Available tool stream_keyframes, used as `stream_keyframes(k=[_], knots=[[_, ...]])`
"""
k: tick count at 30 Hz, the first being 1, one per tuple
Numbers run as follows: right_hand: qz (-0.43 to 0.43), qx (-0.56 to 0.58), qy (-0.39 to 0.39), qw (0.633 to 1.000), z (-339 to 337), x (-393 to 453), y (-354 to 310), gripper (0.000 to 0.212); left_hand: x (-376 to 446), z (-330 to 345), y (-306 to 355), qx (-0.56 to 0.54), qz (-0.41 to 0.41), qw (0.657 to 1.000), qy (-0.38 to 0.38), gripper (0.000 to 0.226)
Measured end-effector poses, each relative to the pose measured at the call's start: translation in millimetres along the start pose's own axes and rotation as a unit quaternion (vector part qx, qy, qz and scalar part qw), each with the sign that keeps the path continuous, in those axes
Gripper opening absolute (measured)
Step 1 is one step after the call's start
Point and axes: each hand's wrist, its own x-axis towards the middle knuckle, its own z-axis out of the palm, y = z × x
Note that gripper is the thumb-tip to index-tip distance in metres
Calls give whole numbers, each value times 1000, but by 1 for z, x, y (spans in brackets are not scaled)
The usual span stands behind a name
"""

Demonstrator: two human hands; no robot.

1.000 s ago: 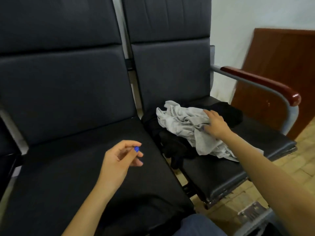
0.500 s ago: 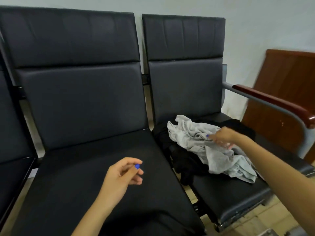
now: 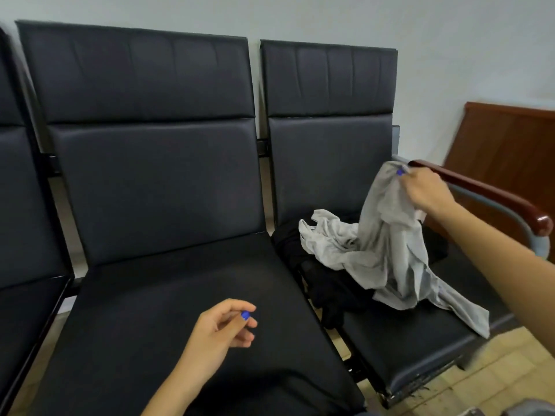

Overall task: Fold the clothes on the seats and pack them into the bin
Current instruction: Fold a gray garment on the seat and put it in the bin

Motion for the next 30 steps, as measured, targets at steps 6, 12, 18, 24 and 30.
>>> stream_keyframes(k=[6,12,18,24,30], knots=[[-45,546,10,837,-73,8,-125,17,0,-4,9,-43,9,999,18,18],[-216,681,-85,695,-103,-20,-226,33,-12,-39,36,-181,37,978,96,23],[-241,688,-173,662,-82,-63,-282,31,-29,-103,49,-249,14,956,155,44],[-140,731,-345,572,-28,-102,-300,46,-48,-143,1,-209,-250,928,181,51],[-98,730,-438,515,7,-131,-300,36,-56,-138,-51,-541,-238,797,119,49]])
